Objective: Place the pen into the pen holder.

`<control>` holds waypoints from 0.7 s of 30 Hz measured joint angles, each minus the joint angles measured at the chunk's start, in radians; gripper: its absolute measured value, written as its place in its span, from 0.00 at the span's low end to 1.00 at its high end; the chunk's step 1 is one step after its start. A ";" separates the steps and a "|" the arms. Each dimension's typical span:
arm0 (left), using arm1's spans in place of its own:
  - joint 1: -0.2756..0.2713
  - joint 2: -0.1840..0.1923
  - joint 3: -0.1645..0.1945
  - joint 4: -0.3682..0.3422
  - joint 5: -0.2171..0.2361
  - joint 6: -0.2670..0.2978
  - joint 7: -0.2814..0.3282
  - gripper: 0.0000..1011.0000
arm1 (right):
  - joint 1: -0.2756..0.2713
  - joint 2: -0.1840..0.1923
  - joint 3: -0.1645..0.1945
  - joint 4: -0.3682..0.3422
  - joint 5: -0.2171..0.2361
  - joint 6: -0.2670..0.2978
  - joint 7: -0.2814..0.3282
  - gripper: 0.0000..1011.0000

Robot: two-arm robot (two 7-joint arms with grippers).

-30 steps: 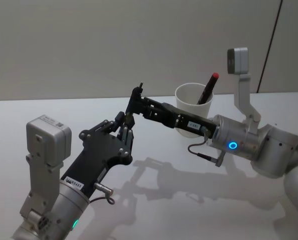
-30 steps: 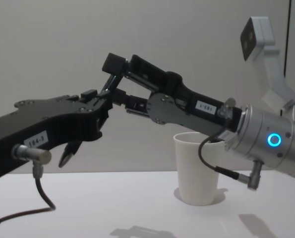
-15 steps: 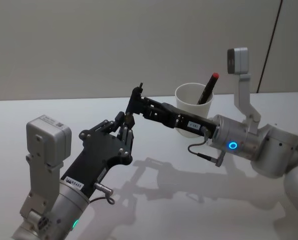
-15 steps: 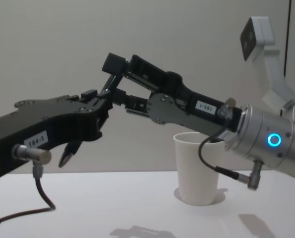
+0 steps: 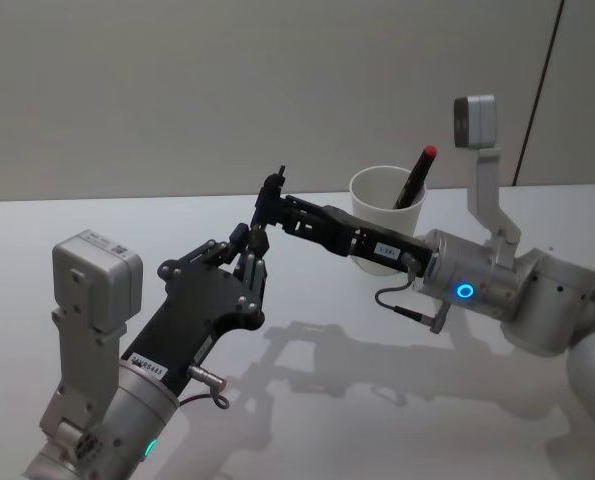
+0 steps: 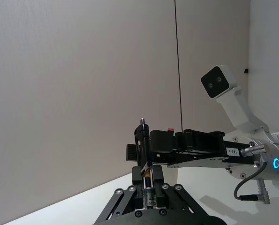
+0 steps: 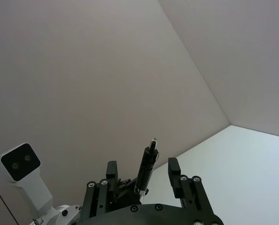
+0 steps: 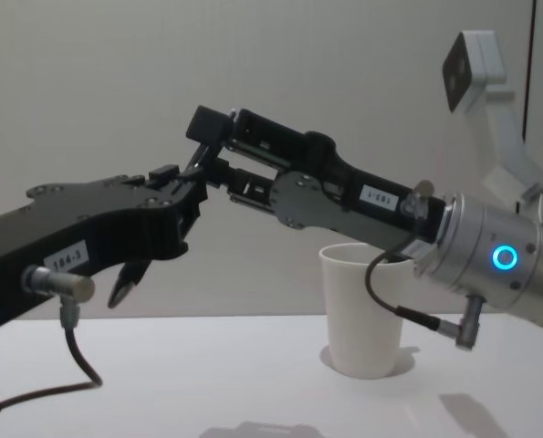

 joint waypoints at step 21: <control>0.000 0.000 0.000 0.000 0.000 0.000 0.000 0.14 | 0.000 -0.001 0.000 0.000 0.000 0.000 0.001 0.15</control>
